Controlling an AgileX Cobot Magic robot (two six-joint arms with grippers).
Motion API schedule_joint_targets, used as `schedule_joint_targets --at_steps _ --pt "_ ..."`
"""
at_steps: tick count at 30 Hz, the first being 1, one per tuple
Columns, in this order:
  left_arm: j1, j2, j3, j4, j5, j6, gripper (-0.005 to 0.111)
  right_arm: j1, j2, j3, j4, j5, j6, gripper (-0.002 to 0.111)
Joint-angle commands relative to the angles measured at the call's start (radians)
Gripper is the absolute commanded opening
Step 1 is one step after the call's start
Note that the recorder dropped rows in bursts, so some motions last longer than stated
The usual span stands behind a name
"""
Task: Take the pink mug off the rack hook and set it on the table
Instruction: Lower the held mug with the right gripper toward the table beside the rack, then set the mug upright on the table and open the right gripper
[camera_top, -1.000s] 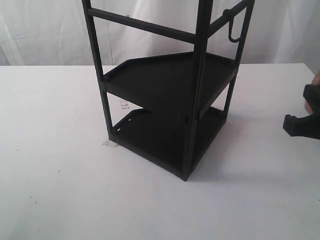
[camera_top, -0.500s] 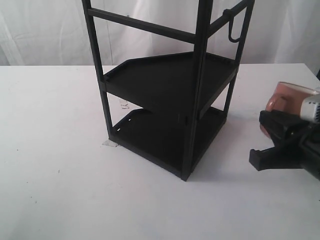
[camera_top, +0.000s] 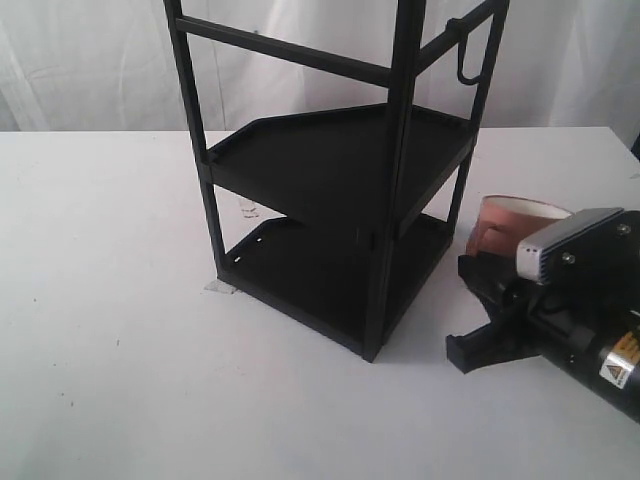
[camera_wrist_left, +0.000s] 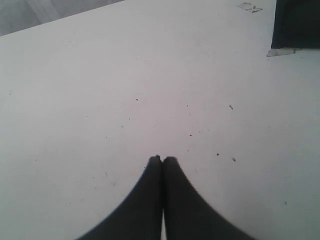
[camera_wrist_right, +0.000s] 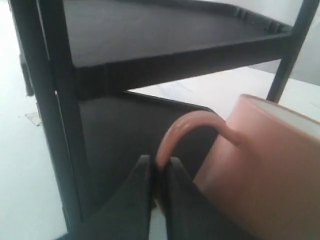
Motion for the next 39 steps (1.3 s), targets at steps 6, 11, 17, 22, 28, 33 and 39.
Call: schedule_joint_targets --at_steps 6,11,17,22,28,33,39 --pt "-0.006 -0.004 0.004 -0.007 -0.001 -0.002 0.0 0.0 0.345 0.001 -0.093 -0.303 -0.153 0.0" --pt "-0.006 -0.004 0.004 -0.007 -0.001 -0.002 0.0 0.0 0.452 -0.001 -0.089 -0.354 -0.153 0.0" --pt "-0.006 -0.004 0.004 -0.007 -0.001 -0.002 0.0 0.0 0.507 -0.001 -0.092 -0.39 -0.153 0.0" --pt "-0.006 -0.004 0.004 -0.007 -0.001 -0.002 0.0 0.0 0.506 -0.001 -0.092 -0.399 -0.153 0.002" --pt "-0.006 -0.004 0.004 -0.007 -0.001 -0.002 0.0 0.0 0.506 -0.001 -0.095 -0.401 -0.153 0.018" --pt "-0.006 -0.004 0.004 -0.007 -0.001 -0.002 0.0 0.0 0.506 -0.001 -0.095 -0.401 -0.153 0.023" --pt "-0.006 -0.004 0.004 -0.007 -0.001 -0.002 0.0 0.0 0.506 -0.001 -0.095 -0.401 -0.153 0.023"
